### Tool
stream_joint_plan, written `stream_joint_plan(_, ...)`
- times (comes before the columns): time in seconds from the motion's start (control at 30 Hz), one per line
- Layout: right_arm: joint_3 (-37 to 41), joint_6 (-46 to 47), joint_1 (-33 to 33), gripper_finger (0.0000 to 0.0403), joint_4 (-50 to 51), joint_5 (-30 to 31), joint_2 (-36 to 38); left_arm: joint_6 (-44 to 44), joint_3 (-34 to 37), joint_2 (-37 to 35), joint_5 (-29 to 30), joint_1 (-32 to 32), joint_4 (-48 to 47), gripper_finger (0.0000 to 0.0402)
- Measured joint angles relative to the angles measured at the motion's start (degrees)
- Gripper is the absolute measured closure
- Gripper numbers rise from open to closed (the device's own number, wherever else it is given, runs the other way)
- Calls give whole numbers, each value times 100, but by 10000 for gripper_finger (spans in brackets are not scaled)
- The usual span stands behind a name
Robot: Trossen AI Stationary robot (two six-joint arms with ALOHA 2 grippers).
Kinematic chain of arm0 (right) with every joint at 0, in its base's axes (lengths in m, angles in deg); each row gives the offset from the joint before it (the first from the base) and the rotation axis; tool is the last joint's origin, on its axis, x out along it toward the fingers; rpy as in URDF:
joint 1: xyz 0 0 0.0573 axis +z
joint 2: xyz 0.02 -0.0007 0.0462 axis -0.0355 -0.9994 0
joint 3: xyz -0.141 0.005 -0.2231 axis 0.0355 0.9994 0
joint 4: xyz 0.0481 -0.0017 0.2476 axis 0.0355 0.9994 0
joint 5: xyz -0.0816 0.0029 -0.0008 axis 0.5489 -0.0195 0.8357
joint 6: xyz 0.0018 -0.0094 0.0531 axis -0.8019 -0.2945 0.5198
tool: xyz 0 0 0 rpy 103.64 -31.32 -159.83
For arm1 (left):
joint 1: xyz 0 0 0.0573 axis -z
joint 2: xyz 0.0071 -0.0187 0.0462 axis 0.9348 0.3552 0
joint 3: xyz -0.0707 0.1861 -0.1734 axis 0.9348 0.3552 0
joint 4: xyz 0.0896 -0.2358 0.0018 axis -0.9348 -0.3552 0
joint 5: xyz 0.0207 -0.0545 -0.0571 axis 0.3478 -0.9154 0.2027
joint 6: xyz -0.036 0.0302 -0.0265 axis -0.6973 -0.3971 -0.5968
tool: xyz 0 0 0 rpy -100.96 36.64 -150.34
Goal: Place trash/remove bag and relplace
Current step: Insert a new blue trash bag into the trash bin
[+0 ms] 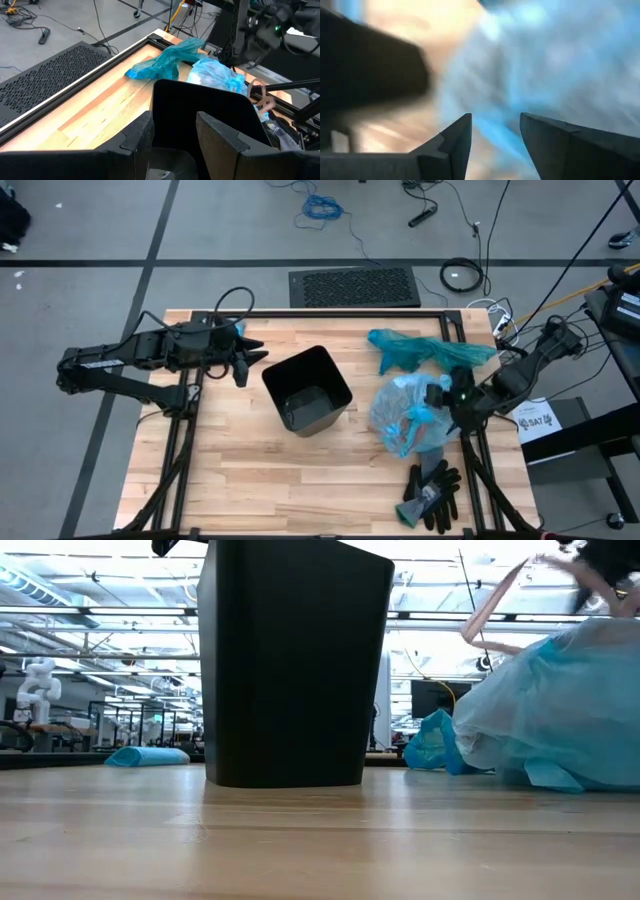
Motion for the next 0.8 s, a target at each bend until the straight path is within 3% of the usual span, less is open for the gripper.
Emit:
stream_joint_plan(0.27, 0, -1844, -715, 243, -789, 2424, 276, -5, 0, 0, 0, 0, 3, 249)
stream_joint_plan(0.4, 0, -3485, -1323, 243, -1758, 2916, 209, -31, 0, 0, 33, 0, 4, 249)
stream_joint_plan(0.57, 0, -6005, -2426, 243, -3167, 1988, -143, -37, 0, 4, 269, 0, 5, 249)
stream_joint_plan(0.8, 0, -8216, -4087, 243, -4070, -86, -904, -45, 0, 4, 317, -88, 9, 249)
